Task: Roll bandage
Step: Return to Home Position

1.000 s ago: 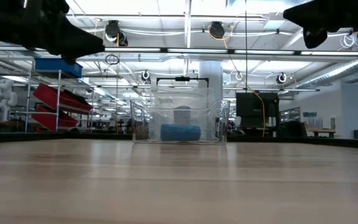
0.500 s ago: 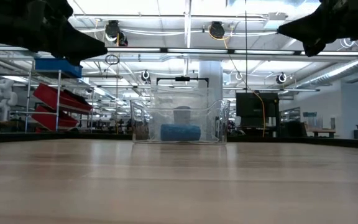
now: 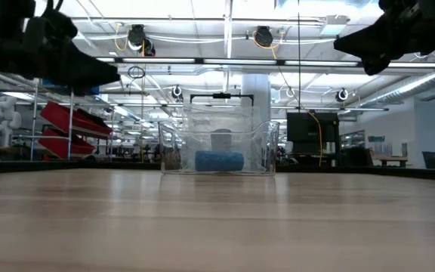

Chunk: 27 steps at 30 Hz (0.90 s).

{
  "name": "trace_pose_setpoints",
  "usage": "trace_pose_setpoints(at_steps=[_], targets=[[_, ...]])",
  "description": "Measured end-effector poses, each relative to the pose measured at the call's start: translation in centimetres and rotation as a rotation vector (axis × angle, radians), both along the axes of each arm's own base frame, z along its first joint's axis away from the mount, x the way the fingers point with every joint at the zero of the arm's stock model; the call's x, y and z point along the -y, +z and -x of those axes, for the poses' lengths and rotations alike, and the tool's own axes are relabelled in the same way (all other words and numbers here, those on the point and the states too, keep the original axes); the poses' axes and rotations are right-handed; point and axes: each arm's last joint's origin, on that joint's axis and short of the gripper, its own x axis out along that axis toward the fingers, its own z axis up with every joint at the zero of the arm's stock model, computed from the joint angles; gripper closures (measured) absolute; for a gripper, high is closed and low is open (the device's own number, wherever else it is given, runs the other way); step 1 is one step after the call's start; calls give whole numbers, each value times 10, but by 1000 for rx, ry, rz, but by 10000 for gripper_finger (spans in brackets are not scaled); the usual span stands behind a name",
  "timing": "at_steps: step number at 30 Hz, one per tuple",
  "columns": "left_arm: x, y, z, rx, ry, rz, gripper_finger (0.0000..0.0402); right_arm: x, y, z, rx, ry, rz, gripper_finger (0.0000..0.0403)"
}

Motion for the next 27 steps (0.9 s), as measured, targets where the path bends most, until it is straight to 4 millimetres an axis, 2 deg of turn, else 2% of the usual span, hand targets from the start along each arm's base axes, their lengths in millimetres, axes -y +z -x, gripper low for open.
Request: trace_pose_setpoints(at_steps=[3,8,15,23,27], targets=[[0,-11,5,24,2,16,266,-1,1,1,6,15,0,403],[0,-5,8,80,1,3,266,-2,5,10,48,75,-4,403],[1,-4,11,91,-9,1,266,0,6,28,87,76,-25,403],[1,-3,13,102,-30,8,266,-1,-11,34,211,102,-22,403],[2,-7,13,65,-32,30,265,-1,-12,35,221,103,-22,403]])
